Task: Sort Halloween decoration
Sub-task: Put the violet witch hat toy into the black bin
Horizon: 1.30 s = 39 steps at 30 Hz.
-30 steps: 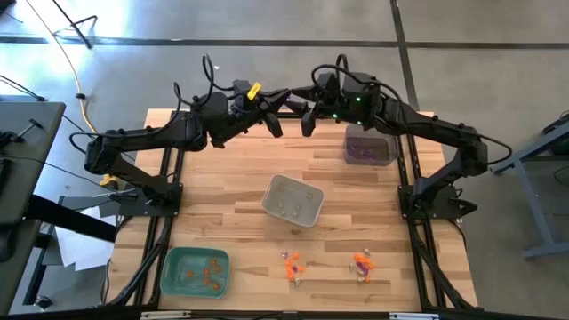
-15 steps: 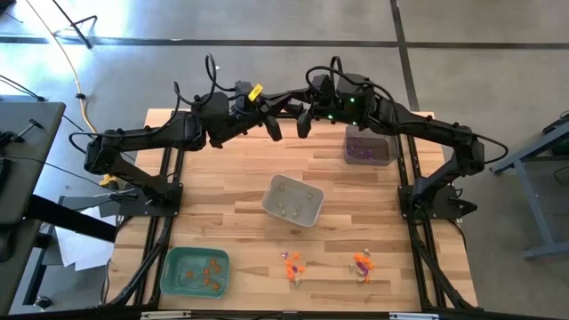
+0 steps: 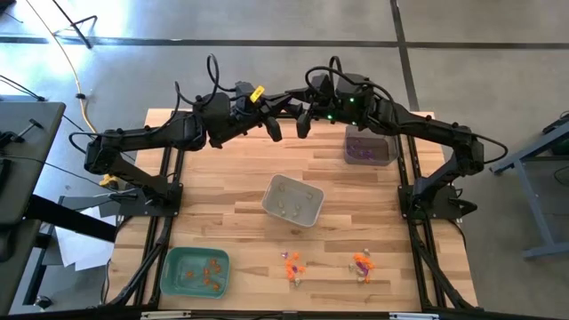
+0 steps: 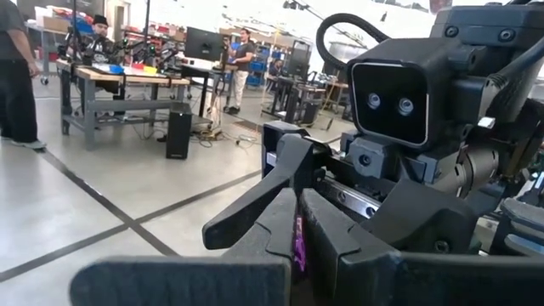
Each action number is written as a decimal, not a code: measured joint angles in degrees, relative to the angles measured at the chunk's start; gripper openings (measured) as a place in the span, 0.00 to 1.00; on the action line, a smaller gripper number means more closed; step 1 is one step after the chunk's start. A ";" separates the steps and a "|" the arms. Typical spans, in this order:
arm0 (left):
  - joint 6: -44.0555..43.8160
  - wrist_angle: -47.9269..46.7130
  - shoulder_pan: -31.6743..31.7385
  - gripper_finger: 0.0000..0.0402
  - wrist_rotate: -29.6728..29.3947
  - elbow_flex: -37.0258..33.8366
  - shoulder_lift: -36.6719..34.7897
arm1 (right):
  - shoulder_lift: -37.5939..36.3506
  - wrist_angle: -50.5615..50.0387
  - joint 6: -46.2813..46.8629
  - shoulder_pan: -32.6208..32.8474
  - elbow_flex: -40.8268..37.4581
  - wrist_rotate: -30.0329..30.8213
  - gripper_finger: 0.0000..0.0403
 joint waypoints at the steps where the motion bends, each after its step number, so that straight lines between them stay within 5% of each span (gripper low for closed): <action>1: -0.15 -0.13 -0.01 0.00 -0.04 0.02 0.00 | 0.00 0.00 -0.02 -0.08 0.00 0.00 0.48; 8: 0.11 -0.29 -0.04 0.00 0.01 0.02 0.00 | 0.00 0.09 -0.43 -0.26 0.00 0.01 0.44; 20: -0.05 -0.40 -0.05 0.00 0.19 0.02 0.00 | 0.00 0.07 -0.37 -0.27 0.00 -3.30 0.03; 39: 1.24 -0.38 -0.14 0.00 0.88 -0.07 -0.17 | -0.04 -0.44 -0.39 -0.59 0.00 -3.49 0.00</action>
